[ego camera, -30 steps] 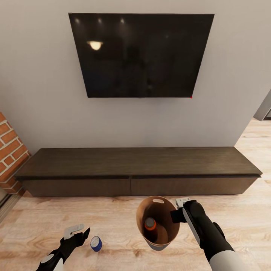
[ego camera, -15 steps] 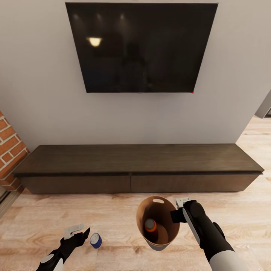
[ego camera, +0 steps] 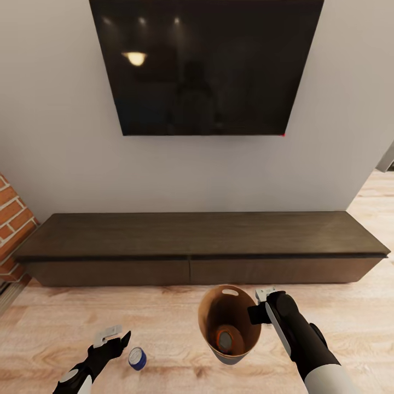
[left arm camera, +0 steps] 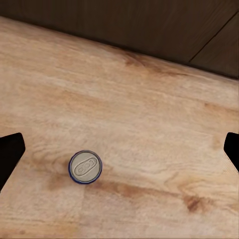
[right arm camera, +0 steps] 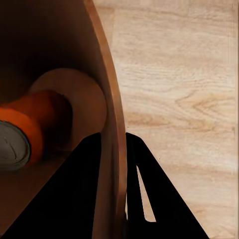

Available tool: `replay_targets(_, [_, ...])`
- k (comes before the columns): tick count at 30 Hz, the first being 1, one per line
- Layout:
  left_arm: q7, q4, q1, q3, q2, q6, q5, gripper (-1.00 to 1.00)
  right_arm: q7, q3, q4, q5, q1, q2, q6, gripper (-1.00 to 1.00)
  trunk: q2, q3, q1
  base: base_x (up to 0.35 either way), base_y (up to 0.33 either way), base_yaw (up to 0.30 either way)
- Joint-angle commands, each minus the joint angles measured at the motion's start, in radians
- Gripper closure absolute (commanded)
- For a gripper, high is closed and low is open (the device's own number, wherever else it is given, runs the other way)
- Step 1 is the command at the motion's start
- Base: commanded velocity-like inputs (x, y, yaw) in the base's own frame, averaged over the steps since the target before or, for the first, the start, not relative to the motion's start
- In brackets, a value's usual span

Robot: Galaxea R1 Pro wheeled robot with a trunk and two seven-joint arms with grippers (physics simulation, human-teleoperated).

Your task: Put the three can of soda from the living room inside the tash can in the kitchen.

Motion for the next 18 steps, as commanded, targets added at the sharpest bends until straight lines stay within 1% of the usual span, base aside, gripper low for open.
replay_targets(1, [0.0, 0.0, 0.0, 0.0, 0.0, 0.0, 0.0, -1.0, 0.006, 0.0, 0.0, -0.019, -0.001, 0.0, 0.0, 1.0, 0.0, 0.0, 0.0, 0.314, 0.0, 0.0])
replay_targets(4, [0.0, 0.0, 0.0, 0.0, 0.0, 0.0, 0.0, -1.0, 0.006, 0.0, 0.0, -0.019, -0.001, 0.0, 0.0, 1.0, 0.0, 0.0, 0.0, 0.301, 0.0, 0.0])
replay_targets(7, [0.0, 0.0, 0.0, 0.0, 0.0, 0.0, 0.0, -1.0, 0.006, 0.0, 0.0, -0.019, 0.0, 0.0, 0.0, 1.0, 0.0, 0.0, 0.0, 0.169, 0.0, 0.0])
replay_targets(18, [0.0, 0.0, 0.0, 0.0, 0.0, 0.0, 0.0, -1.0, 0.006, 0.0, 0.0, -0.019, 0.0, 0.0, 0.0, 1.0, 0.0, 0.0, 0.0, 0.034, 0.0, 0.0])
